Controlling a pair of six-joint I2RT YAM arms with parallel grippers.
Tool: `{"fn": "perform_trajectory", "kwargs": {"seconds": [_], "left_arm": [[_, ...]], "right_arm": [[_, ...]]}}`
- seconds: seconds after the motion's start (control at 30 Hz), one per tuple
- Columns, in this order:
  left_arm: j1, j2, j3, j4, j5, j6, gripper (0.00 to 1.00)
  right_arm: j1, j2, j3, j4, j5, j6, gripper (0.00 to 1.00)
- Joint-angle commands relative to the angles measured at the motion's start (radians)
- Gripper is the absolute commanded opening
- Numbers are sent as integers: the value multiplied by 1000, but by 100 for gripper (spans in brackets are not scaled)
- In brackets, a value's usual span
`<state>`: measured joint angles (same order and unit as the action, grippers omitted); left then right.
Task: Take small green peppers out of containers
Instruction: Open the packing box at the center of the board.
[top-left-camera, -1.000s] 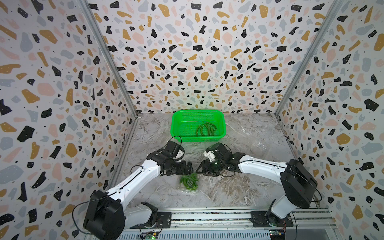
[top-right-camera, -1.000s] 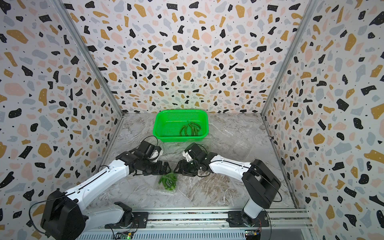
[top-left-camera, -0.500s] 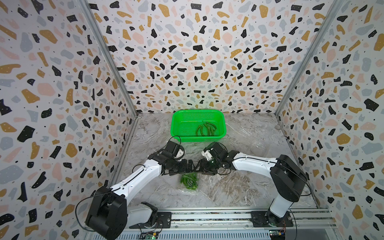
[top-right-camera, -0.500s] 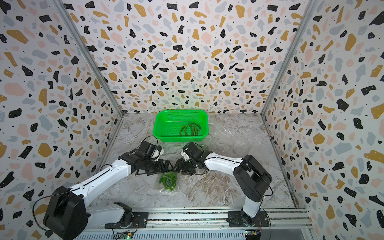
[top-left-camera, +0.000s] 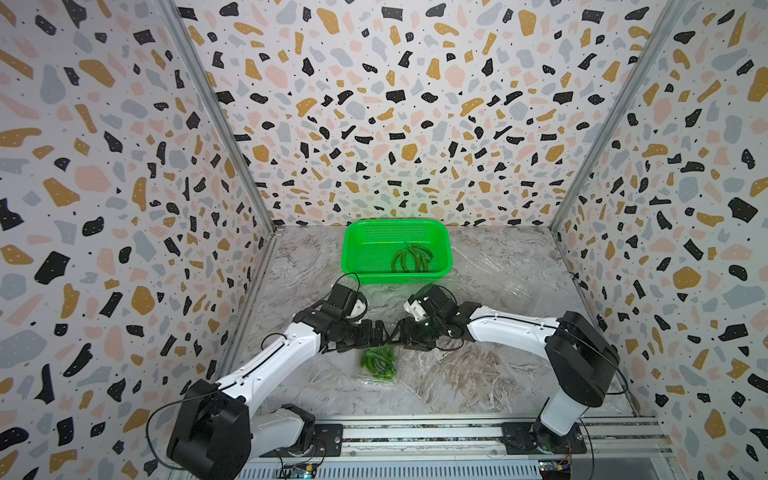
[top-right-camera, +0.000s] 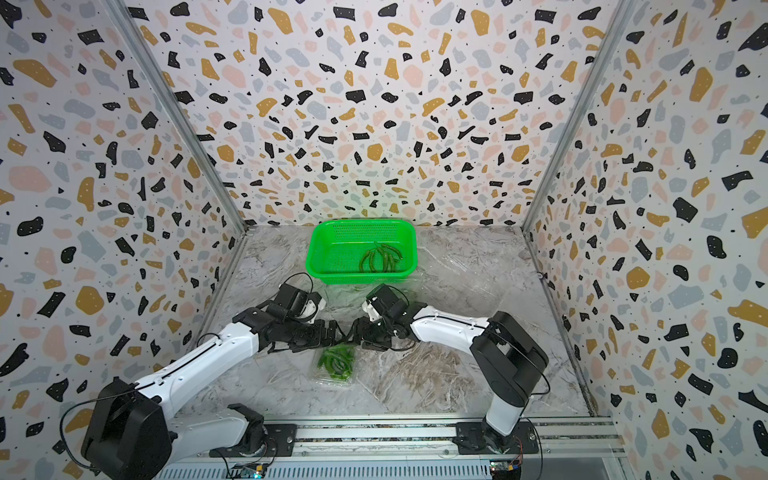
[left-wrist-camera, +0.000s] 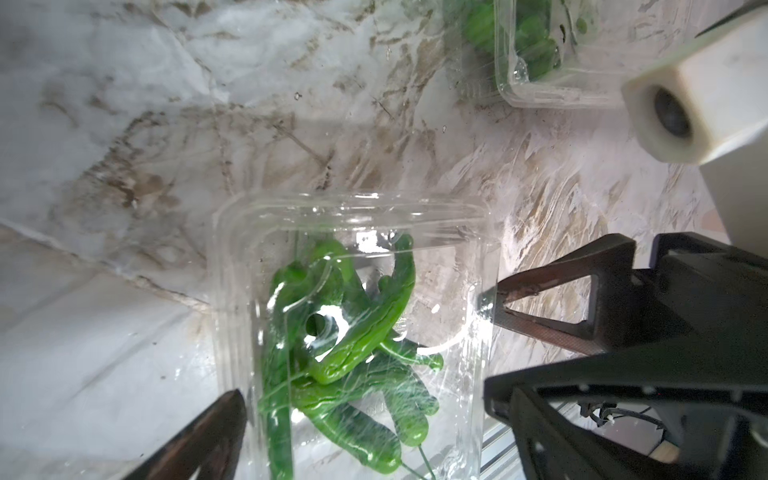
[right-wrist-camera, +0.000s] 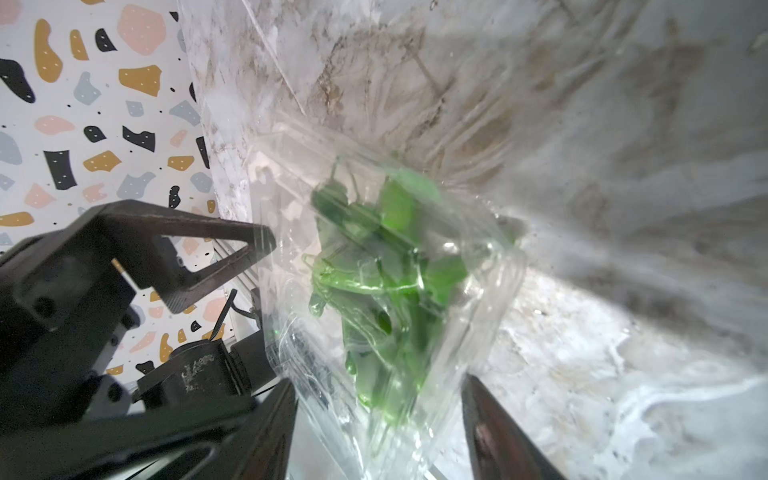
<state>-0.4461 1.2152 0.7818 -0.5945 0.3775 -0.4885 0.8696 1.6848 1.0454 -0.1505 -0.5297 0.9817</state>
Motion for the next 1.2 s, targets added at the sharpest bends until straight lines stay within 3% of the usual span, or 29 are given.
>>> {"fn": "perform_trajectory", "kwargs": {"seconds": [0.0, 0.2, 0.73, 1.17], "left_arm": [[-9, -19, 16, -66, -27, 55, 99], [-8, -35, 1, -42, -1, 31, 99], [-8, -31, -33, 52, 91, -23, 99], [-8, -42, -75, 149, 143, -97, 99]], "right_arm": [[-21, -97, -32, -31, -5, -15, 66], [-42, -135, -37, -23, -11, -14, 67], [-4, 27, 51, 52, -45, -5, 67], [13, -20, -89, 446, -155, 139, 66]]}}
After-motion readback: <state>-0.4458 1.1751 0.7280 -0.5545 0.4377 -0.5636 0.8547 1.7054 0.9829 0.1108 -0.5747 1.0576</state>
